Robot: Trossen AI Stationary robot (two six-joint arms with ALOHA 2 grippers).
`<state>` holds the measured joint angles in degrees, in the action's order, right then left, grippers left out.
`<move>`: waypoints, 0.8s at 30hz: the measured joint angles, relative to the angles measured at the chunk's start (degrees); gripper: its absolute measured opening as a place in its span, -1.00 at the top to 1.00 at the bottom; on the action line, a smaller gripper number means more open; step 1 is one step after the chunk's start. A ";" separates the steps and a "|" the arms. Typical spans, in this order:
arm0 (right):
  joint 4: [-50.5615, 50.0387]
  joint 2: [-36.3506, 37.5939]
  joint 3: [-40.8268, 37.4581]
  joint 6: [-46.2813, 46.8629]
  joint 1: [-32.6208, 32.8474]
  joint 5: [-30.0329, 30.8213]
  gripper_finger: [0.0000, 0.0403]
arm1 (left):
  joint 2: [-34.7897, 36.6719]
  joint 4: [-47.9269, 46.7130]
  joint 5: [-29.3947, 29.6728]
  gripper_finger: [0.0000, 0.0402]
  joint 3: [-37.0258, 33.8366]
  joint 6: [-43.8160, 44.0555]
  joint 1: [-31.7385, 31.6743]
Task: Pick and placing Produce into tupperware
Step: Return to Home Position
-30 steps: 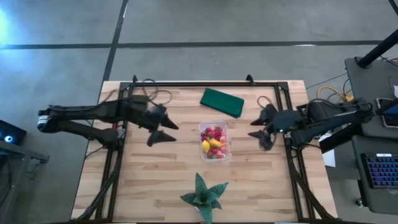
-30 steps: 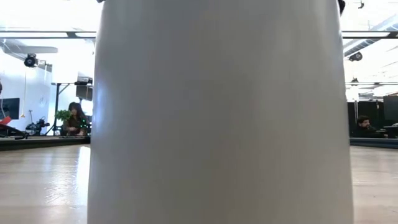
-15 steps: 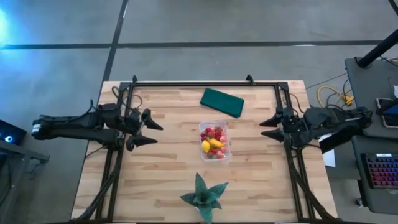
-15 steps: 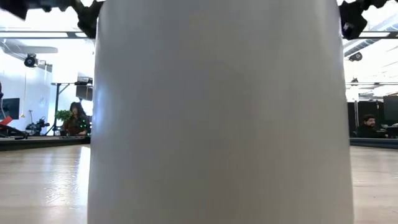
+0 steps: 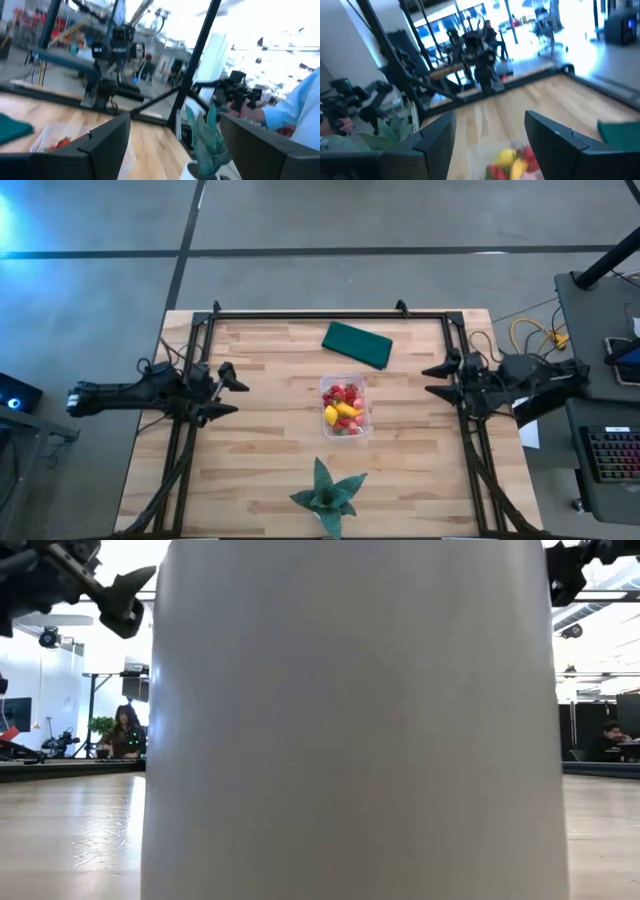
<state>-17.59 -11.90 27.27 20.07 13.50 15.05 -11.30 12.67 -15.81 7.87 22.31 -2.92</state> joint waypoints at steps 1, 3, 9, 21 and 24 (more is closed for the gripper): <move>0.57 1.01 -0.19 -1.21 -0.02 0.02 -0.13 | 1.57 0.22 0.17 -0.47 -0.97 0.03 0.00; 0.42 3.00 -0.37 -3.07 -0.02 0.04 -0.13 | 4.53 -0.18 0.94 -0.47 -2.47 0.33 0.00; 0.38 10.76 -0.84 -8.21 -0.02 0.02 -0.13 | 9.86 -1.36 1.36 -0.47 -6.51 0.73 -0.08; 13.04 11.84 -8.97 -9.63 -0.02 -0.44 -0.13 | 7.81 -3.08 12.23 -0.47 -7.38 1.00 -0.13; 18.20 11.86 -13.53 -9.36 -0.02 -0.44 -0.13 | 7.38 -5.08 15.05 -0.47 -7.40 1.43 -0.13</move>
<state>0.61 -0.04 13.73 10.71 13.47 14.61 -3.92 7.59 -0.76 0.47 23.74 -3.05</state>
